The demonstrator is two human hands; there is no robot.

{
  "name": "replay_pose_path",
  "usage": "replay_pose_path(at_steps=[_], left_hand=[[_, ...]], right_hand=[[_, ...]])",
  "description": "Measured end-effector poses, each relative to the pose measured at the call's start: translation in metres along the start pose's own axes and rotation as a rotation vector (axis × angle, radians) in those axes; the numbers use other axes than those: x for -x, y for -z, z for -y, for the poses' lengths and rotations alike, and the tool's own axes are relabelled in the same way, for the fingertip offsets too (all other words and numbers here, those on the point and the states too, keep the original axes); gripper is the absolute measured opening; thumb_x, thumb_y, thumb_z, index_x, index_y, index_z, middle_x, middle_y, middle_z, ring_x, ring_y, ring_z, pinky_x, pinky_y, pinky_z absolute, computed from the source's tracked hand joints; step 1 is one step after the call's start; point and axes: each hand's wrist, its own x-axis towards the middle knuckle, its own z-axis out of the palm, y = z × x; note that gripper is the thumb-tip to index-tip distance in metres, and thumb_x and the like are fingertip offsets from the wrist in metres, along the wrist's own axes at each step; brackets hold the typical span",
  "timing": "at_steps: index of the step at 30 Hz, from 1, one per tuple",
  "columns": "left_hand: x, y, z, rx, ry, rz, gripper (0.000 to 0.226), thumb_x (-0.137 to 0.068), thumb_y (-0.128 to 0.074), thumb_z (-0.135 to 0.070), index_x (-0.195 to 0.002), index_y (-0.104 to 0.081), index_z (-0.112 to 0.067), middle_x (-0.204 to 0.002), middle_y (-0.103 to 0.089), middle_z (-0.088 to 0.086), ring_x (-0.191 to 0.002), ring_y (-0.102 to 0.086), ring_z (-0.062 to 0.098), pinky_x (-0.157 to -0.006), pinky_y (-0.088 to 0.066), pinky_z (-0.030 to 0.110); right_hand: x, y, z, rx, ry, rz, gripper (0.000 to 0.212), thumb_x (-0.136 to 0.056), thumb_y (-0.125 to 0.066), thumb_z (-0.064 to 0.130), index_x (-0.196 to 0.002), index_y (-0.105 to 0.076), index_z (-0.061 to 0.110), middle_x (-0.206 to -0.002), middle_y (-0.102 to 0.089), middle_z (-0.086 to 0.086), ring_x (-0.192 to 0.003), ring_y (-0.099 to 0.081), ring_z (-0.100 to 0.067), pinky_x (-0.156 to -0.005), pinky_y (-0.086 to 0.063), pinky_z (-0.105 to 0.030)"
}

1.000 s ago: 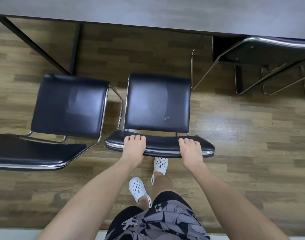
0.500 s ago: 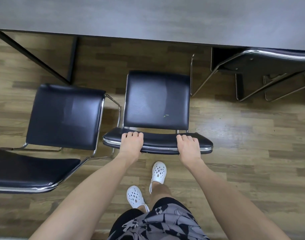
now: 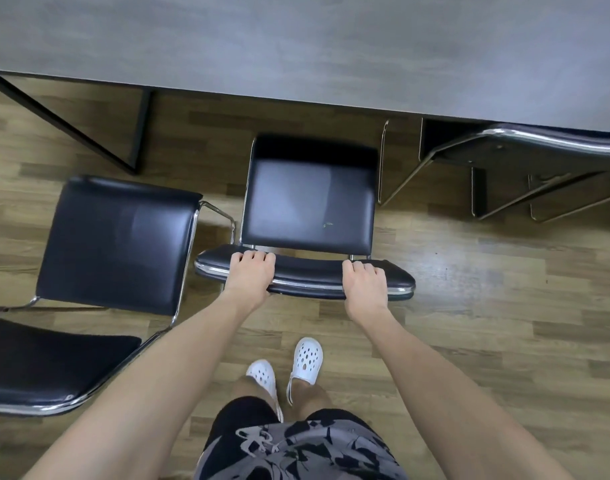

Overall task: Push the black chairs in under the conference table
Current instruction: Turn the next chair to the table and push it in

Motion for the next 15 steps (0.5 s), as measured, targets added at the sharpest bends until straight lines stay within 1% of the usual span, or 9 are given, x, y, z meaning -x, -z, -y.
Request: replay_pose_path(at_steps=[4, 8, 12, 13, 15], left_hand=[[-0.018, 0.01, 0.005, 0.003, -0.011, -0.015, 0.065, -0.082, -0.072, -0.041, -0.132, -0.041, -0.014, -0.138, -0.049, 0.005, -0.126, -0.045, 0.027, -0.103, -0.032, 0.039], [-0.034, 0.021, 0.01, -0.002, -0.019, -0.015, 0.067, -0.081, -0.073, -0.043, -0.132, -0.04, -0.013, -0.139, -0.047, 0.007, -0.126, -0.045, 0.027, -0.101, -0.033, 0.038], [-0.054, 0.031, 0.015, -0.003, -0.032, -0.012, 0.072, -0.081, -0.073, -0.044, -0.135, -0.038, -0.013, -0.149, -0.038, 0.01, -0.132, -0.042, 0.028, -0.103, -0.032, 0.04], [-0.058, 0.034, 0.016, -0.006, -0.035, -0.014, 0.071, -0.081, -0.074, -0.042, -0.135, -0.039, -0.013, -0.149, -0.039, 0.01, -0.131, -0.042, 0.028, -0.103, -0.032, 0.04], [-0.066, 0.04, 0.018, -0.002, -0.033, -0.004, 0.064, -0.081, -0.074, -0.037, -0.131, -0.041, -0.013, -0.141, -0.046, 0.007, -0.126, -0.046, 0.027, -0.101, -0.032, 0.039]], right_hand=[[-0.018, 0.006, -0.004, -0.004, 0.003, -0.016, 0.053, -0.072, -0.069, 0.007, -0.117, -0.041, 0.015, -0.114, -0.057, -0.002, -0.108, -0.053, -0.022, -0.088, -0.037, -0.031], [-0.034, 0.016, -0.008, -0.01, -0.009, -0.018, 0.053, -0.074, -0.066, 0.006, -0.12, -0.041, 0.014, -0.114, -0.057, -0.003, -0.109, -0.053, -0.024, -0.089, -0.037, -0.032], [-0.051, 0.025, -0.011, -0.016, -0.029, -0.022, 0.053, -0.072, -0.066, 0.005, -0.118, -0.042, 0.016, -0.113, -0.057, -0.002, -0.108, -0.052, -0.024, -0.089, -0.036, -0.032], [-0.055, 0.027, -0.012, -0.013, -0.031, -0.019, 0.054, -0.072, -0.066, 0.005, -0.119, -0.042, 0.016, -0.113, -0.057, -0.002, -0.108, -0.052, -0.024, -0.089, -0.036, -0.032], [-0.064, 0.032, -0.014, -0.014, -0.034, -0.021, 0.055, -0.072, -0.067, 0.006, -0.121, -0.044, 0.017, -0.114, -0.057, -0.001, -0.108, -0.052, -0.024, -0.089, -0.036, -0.033]])
